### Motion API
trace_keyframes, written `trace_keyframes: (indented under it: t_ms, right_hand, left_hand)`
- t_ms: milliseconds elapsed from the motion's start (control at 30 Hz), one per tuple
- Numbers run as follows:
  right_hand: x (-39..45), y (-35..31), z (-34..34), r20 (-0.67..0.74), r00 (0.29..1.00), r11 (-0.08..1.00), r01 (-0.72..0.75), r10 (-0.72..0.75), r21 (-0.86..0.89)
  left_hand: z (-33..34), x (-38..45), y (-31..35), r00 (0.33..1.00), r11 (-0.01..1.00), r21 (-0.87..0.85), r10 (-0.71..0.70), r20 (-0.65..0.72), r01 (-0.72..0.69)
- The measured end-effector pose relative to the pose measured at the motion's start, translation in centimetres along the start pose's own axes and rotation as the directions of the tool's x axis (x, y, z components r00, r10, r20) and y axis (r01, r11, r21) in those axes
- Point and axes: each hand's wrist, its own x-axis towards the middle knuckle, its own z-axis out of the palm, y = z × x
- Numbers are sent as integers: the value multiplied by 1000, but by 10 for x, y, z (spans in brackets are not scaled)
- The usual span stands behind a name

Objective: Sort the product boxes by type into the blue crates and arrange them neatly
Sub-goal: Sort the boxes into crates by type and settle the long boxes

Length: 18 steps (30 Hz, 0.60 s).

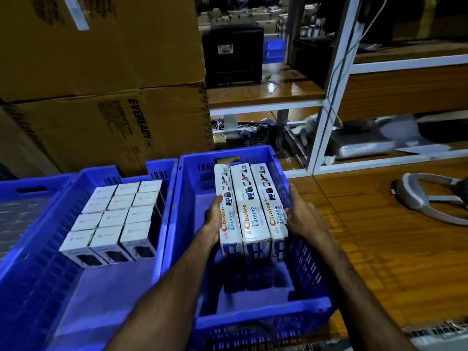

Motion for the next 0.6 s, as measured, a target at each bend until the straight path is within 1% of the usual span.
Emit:
trace_keyframes:
  t_ms: [100, 167, 367, 467, 567, 600]
  right_hand:
    - [2, 2, 2, -20, 1000, 1000, 2, -3, -29]
    - [1, 3, 4, -30, 1000, 999, 3, -4, -53]
    - [4, 5, 9, -49, 999, 997, 6, -10, -80]
    - [2, 3, 7, -47, 999, 996, 1, -5, -93]
    - [0, 1, 6, -44, 999, 996, -5, 1, -90]
    - [0, 1, 6, -44, 999, 996, -5, 1, -90]
  left_hand:
    - [1, 22, -11, 998, 1000, 20, -2, -55, 3]
    - [1, 21, -8, 998, 1000, 12, 3, -55, -2]
    - [-1, 23, -5, 1000, 999, 41, 5, 9, -5]
    - [-4, 26, -7, 999, 995, 100, -3, 36, -1]
    - [-5, 23, -3, 996, 991, 132, 7, 86, -19]
    - [-5, 19, 0, 996, 991, 135, 8, 84, -20]
